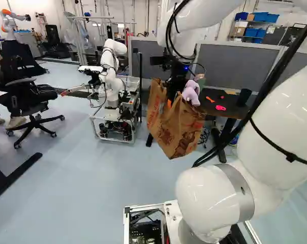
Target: Pick up the bag on the ground and place it on the table
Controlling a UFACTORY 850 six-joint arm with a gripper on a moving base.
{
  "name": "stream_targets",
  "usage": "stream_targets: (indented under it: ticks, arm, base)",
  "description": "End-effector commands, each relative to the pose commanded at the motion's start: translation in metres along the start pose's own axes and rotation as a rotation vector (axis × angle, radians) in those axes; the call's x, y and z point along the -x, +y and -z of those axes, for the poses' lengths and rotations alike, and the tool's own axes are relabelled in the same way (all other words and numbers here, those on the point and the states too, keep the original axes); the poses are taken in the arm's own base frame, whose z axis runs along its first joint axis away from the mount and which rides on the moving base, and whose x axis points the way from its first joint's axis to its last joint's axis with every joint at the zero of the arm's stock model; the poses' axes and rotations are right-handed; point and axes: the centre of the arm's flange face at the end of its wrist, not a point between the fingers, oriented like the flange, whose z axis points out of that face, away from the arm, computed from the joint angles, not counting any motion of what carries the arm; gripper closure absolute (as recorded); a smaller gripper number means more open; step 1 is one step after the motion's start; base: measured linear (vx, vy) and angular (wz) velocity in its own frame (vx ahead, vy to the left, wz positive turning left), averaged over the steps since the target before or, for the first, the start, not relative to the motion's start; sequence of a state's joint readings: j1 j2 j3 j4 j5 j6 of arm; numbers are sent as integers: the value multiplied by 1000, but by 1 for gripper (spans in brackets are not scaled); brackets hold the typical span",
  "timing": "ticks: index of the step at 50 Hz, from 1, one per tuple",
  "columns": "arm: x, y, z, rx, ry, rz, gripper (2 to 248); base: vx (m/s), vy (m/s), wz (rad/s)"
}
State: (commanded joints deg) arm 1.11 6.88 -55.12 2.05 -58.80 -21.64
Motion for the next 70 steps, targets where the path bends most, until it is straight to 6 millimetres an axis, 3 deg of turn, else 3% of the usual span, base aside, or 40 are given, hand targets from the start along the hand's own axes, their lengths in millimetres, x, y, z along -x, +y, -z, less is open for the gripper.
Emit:
stream_targets:
  ticks: [57, 70]
  arm:
    - [-11, 6, 87, -2, 2, -4, 229]
    - [-12, 6, 93, 1, 8, -4, 229]
  base:
    - [0, 0, 0]
    - [0, 0, 0]
